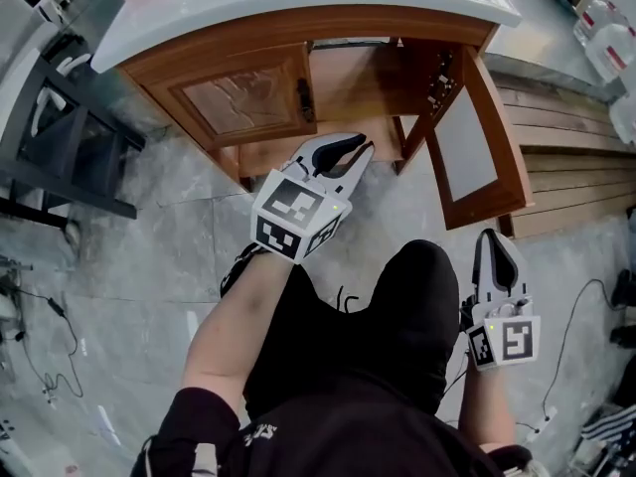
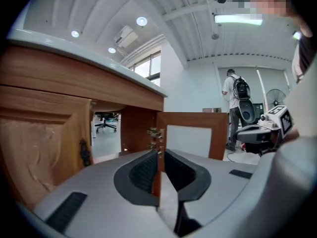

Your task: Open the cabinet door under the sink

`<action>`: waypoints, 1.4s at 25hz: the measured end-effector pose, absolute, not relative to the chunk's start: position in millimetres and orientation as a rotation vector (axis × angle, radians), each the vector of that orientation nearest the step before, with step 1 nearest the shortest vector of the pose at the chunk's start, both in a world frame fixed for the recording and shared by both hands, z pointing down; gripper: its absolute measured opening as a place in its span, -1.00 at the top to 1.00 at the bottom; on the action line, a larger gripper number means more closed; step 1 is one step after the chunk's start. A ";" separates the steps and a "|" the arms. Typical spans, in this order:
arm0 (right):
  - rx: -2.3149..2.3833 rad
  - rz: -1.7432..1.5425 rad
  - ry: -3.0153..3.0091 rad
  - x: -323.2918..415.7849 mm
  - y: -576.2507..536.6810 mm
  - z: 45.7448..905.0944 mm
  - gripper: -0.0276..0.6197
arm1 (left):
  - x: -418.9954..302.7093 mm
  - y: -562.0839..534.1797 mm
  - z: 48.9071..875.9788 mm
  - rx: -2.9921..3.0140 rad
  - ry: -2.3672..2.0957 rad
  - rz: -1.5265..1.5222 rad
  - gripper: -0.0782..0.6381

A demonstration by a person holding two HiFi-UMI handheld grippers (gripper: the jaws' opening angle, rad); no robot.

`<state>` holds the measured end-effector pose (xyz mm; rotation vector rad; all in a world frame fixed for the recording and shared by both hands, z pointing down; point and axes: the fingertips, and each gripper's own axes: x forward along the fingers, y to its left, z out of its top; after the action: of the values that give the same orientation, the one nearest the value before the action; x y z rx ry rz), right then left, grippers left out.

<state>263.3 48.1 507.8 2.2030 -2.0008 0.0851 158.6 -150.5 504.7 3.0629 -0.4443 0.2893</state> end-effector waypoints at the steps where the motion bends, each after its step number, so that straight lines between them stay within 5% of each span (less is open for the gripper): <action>1: 2.176 0.106 -2.052 252.0 36.7 508.6 0.87 | 149.6 -159.0 507.3 3.048 -0.493 0.294 0.63; 11: 1.914 0.105 -2.413 161.0 -116.8 502.2 0.87 | 98.9 -227.0 541.7 2.946 -0.821 0.404 0.62; 15: 1.887 0.131 -2.465 148.9 -144.9 506.4 0.87 | 97.5 -255.8 561.4 2.901 -0.934 0.457 0.39; 19: 1.897 0.165 -2.481 148.6 -149.7 512.8 0.87 | 103.7 -273.1 578.3 2.852 -0.982 0.487 0.37; 35: 1.991 0.165 -2.478 173.5 -131.1 500.8 0.87 | 116.3 -283.3 574.6 2.818 -1.064 0.512 0.54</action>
<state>173.5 -131.1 500.8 1.9908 -2.4784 0.1650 116.3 -283.3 574.6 2.8183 -1.0642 0.5117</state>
